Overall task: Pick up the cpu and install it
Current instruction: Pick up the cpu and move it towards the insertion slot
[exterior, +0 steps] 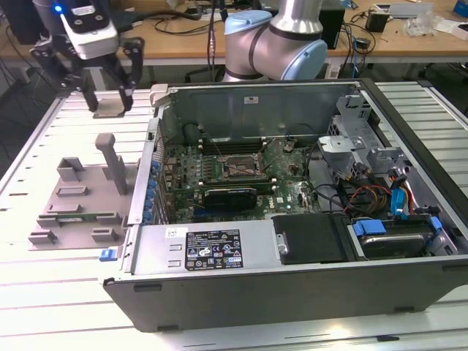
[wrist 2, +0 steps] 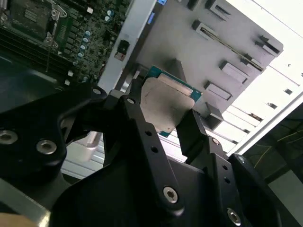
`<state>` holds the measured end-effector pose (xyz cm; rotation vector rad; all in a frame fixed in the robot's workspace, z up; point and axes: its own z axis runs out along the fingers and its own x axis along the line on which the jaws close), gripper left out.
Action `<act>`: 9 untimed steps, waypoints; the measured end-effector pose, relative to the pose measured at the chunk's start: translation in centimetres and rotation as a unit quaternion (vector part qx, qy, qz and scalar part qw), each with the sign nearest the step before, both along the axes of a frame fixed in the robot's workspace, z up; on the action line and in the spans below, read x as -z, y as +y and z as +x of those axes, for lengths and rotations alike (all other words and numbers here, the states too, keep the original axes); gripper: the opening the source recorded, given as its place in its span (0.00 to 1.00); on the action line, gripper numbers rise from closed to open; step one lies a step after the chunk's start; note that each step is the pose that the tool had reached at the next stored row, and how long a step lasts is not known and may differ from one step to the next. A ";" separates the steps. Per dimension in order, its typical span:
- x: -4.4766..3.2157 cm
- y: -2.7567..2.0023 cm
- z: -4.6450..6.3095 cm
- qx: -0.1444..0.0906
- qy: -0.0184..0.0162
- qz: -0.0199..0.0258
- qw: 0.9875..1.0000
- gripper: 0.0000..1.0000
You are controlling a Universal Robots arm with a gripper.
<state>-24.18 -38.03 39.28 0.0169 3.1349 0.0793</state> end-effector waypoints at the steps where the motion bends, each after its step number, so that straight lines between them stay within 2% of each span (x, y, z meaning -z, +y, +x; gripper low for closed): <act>1: 0.00 0.00 0.3 0.000 0.000 0.000 1.000 0.54; 8: 0.00 0.00 3.1 0.000 0.000 0.000 1.000 0.54; 9: 0.00 0.00 3.9 0.000 0.000 0.000 1.000 0.54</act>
